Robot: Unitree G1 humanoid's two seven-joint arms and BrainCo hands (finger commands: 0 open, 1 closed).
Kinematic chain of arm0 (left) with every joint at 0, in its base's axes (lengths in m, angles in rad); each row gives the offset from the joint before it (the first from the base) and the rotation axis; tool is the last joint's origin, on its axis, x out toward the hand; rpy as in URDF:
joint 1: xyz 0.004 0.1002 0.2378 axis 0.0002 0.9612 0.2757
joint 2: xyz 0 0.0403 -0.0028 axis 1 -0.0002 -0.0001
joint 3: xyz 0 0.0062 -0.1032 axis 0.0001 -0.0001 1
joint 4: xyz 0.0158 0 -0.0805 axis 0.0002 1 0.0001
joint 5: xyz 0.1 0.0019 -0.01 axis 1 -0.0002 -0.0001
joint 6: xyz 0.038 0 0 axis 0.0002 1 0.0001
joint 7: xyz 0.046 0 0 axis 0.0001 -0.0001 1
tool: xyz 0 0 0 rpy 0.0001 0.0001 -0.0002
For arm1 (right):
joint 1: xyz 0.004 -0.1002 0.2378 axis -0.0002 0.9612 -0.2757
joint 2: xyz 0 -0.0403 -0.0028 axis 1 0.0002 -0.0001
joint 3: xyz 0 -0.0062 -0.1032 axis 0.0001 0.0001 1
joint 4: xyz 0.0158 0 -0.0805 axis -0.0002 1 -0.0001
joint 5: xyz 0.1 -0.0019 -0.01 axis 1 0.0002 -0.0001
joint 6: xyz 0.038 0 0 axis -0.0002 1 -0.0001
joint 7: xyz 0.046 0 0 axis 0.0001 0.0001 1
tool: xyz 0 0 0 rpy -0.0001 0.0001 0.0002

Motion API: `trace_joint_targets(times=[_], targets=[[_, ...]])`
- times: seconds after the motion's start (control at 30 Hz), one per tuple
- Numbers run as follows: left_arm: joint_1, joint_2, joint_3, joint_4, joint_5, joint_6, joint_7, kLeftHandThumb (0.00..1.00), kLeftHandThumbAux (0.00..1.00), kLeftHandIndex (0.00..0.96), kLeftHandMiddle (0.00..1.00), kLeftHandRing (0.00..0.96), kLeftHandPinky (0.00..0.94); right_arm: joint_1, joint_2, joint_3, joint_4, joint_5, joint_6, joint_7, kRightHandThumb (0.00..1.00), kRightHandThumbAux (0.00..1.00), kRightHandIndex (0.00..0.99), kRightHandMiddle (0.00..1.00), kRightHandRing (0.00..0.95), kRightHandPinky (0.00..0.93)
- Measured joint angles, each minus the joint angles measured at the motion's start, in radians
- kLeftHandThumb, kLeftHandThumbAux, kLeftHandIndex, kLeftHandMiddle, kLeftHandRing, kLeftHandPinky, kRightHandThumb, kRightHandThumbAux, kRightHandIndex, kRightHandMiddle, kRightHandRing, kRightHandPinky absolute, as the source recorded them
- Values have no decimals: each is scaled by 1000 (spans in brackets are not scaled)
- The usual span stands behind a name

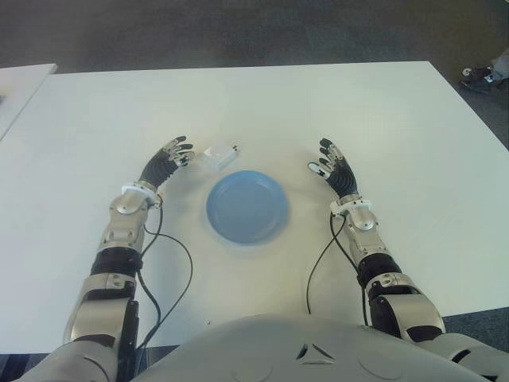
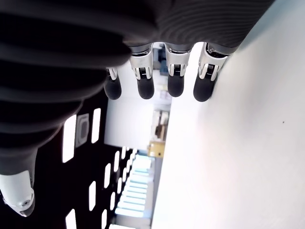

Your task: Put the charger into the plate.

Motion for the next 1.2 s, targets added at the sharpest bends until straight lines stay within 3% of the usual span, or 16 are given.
trace_joint_targets(times=[0.27, 0.47, 0.8, 0.93, 1.2], targets=[[-31, 92, -36, -306, 74, 276, -11, 0, 474, 116, 250, 252, 276, 5, 6, 2, -11, 0, 1, -4, 180, 594, 53, 69, 67, 117], [-17, 65, -100, -454, 203, 345, 104, 0, 455, 87, 203, 207, 194, 6, 10, 8, -12, -1, 1, -6, 182, 600, 55, 75, 74, 123], [-4, 44, -238, -421, 444, 271, 286, 15, 375, 3, 43, 57, 59, 6, 11, 11, -12, -1, 1, -8, 189, 600, 57, 80, 81, 128], [-29, 22, -274, -321, 487, 208, 357, 63, 382, 0, 8, 12, 48, 4, 11, 11, -11, -1, 1, -8, 190, 599, 58, 81, 83, 130], [-123, -41, -346, -6, 556, 19, 595, 163, 424, 0, 0, 0, 57, -6, 11, 10, -14, 0, 0, -8, 188, 604, 59, 86, 89, 138]])
